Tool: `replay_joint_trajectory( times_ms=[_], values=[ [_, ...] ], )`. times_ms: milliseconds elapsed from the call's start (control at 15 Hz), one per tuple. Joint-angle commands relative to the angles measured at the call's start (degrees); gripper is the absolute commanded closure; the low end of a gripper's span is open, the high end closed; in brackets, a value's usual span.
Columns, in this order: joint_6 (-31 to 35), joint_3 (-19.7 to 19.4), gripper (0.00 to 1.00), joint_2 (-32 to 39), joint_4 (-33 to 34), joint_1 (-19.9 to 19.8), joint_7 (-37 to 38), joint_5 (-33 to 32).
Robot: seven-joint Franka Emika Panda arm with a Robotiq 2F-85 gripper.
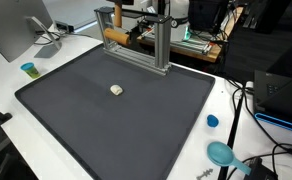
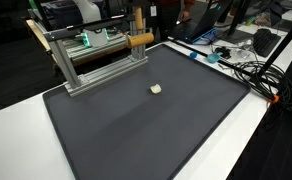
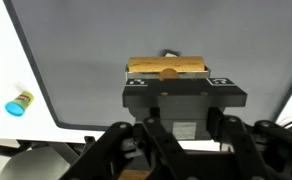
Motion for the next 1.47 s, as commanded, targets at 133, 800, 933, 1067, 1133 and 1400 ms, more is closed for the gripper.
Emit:
replay_joint_trajectory(
  times_ms=[133,800,933,1067,1133,1400],
  values=[
    [-0.6,3.3,0.79,9.1,6.1,1.5,4.4,-0.9],
    [-4.3,0.8,0.79,28.9,23.9,1.8,2.7,-0.6],
    [-1.8,0.5,0.54,27.3,20.3,2.4,4.4,-2.9],
    [-1.8,0.4,0.54,27.7,20.0,2.6,4.5,-2.9],
    [-1.8,0.4,0.54,27.6,20.0,2.7,4.5,-2.9],
    [1.9,0.1,0.79,30.1,19.8,2.4,5.9,2.0]
  ],
)
